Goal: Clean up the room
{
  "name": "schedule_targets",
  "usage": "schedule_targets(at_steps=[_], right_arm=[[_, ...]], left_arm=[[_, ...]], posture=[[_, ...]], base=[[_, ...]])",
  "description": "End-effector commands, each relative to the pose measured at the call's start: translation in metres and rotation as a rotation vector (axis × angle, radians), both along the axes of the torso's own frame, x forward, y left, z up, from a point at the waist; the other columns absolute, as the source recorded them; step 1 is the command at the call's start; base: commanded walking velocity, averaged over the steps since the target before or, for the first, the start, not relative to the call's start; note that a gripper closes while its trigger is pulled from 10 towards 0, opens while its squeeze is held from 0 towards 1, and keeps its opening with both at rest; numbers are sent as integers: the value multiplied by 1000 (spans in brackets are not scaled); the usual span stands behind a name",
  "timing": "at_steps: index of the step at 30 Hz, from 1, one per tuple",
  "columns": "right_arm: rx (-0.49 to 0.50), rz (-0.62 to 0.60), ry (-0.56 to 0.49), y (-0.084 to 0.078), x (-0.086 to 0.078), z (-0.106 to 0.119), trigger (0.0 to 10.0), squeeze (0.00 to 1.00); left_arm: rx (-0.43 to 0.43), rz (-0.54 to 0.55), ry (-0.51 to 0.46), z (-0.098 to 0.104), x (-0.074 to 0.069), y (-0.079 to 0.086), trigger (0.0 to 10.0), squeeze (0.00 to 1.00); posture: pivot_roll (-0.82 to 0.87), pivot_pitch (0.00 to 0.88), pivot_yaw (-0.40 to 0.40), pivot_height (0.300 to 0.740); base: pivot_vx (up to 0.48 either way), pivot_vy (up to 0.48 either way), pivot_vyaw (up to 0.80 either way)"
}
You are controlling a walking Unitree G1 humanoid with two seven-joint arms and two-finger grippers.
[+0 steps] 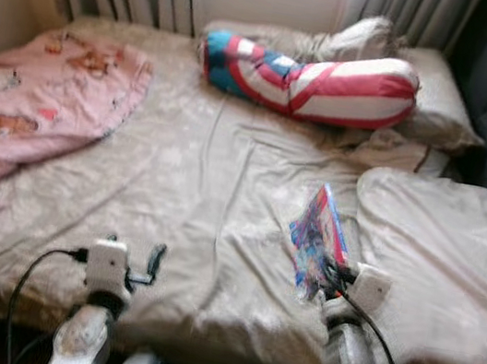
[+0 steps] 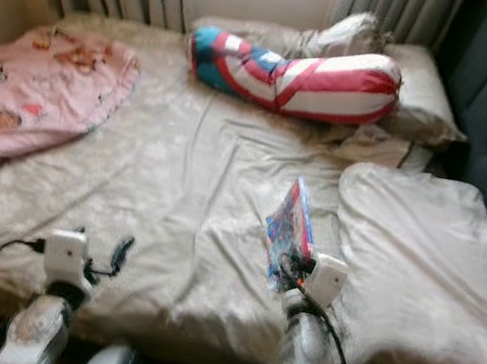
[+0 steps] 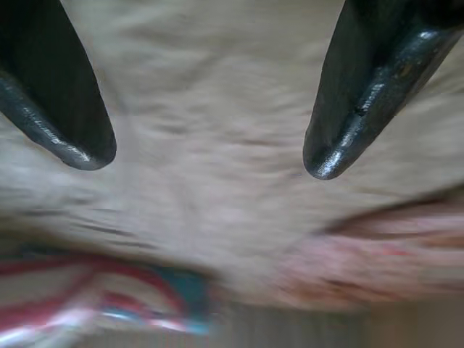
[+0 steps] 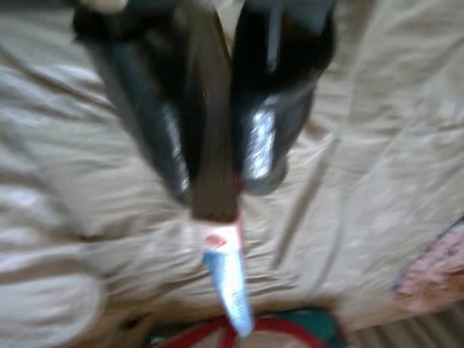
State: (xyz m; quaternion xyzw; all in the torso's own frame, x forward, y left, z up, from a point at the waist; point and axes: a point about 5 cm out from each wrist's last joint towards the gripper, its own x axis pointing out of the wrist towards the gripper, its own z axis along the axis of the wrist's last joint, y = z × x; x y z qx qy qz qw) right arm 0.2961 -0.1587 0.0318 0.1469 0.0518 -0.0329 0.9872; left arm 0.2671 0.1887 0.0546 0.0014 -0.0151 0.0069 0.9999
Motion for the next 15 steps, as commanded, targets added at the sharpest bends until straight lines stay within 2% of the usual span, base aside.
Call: schedule_targets(at_steps=[1,11,15], right_arm=[[14,35,-23,10,0,2,10000,0],[14,23,-31,9,0,3,10000,0],[23,-16,-41,5,2,5,10000,0]], left_arm=[[-1,-2,73,-14,-7,1,10000,0],[-3,-11,80,-13,-6,0,10000,0],[-12,-15,87,-13,-6,1,10000,0]], posture=[[-69,69,-2,644],[-68,84,0,644],[-66,91,1,644]], base=[[0,0,0],[0,0,0],[0,0,0]])
